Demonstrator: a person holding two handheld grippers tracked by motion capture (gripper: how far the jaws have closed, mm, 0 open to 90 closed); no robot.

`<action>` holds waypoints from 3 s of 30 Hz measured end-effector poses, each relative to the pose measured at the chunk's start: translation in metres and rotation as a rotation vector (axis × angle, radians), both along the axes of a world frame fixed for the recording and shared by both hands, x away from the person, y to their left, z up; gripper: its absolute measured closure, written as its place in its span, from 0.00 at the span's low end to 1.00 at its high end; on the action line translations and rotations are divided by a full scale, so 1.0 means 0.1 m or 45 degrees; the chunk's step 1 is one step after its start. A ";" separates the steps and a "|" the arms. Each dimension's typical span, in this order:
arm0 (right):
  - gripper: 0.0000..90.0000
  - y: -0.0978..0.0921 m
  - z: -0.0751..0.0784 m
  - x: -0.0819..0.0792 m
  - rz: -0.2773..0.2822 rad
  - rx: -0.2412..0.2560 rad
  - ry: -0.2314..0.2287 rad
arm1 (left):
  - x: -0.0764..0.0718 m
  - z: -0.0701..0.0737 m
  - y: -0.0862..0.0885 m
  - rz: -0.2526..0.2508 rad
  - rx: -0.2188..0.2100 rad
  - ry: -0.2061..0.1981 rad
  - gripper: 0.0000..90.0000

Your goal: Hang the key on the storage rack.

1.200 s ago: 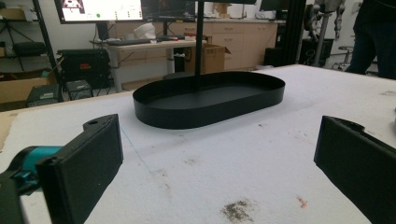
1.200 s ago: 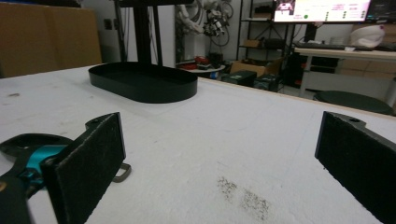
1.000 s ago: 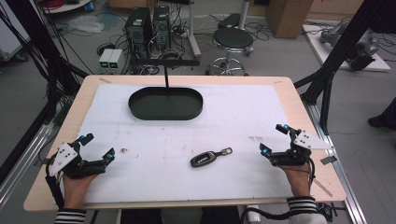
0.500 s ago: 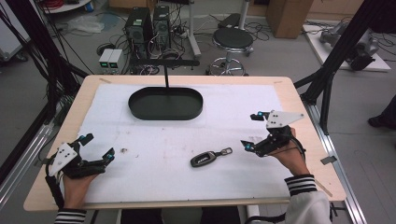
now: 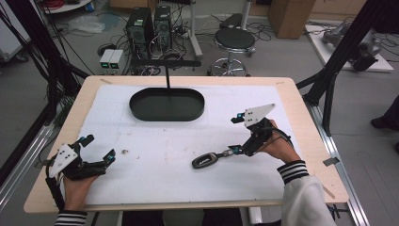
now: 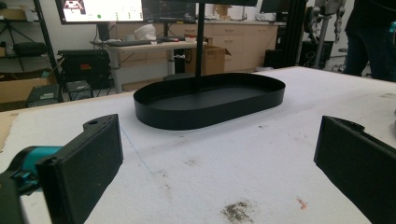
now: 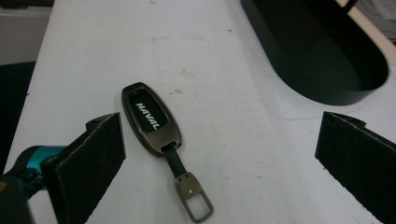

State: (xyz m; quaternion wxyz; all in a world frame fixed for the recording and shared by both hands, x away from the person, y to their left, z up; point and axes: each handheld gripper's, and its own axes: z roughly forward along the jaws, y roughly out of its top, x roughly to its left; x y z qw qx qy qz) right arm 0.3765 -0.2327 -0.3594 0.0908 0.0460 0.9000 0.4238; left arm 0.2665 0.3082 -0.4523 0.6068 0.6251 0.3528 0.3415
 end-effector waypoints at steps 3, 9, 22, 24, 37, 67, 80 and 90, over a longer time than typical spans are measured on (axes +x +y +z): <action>0.01 0.09 -0.02 0.03 0.057 -0.059 -0.008 | 0.00 0.00 0.00 -0.001 0.002 -0.001 0.02; 0.01 0.23 -0.09 0.06 0.133 -0.161 0.015 | 0.00 0.00 0.00 0.000 -0.002 0.001 0.02; 0.07 0.38 -0.26 0.12 0.216 -0.325 0.053 | 0.00 0.00 0.00 -0.002 -0.003 0.001 0.02; 0.10 0.39 -0.28 0.12 0.228 -0.341 0.055 | 0.00 0.00 0.00 -0.001 -0.002 0.001 0.02; 0.32 0.47 -0.38 0.16 0.261 -0.434 0.119 | 0.00 0.00 0.00 -0.003 -0.005 0.000 0.02; 0.66 0.59 -0.48 0.17 0.390 -0.574 0.106 | 0.00 0.00 0.00 -0.006 -0.009 0.000 0.02; 0.73 0.58 -0.48 0.18 0.409 -0.596 0.108 | 0.00 0.00 0.00 -0.007 -0.010 -0.001 0.02; 0.79 0.61 -0.51 0.15 0.417 -0.670 0.083 | 0.00 0.00 0.01 -0.007 -0.010 -0.002 0.02</action>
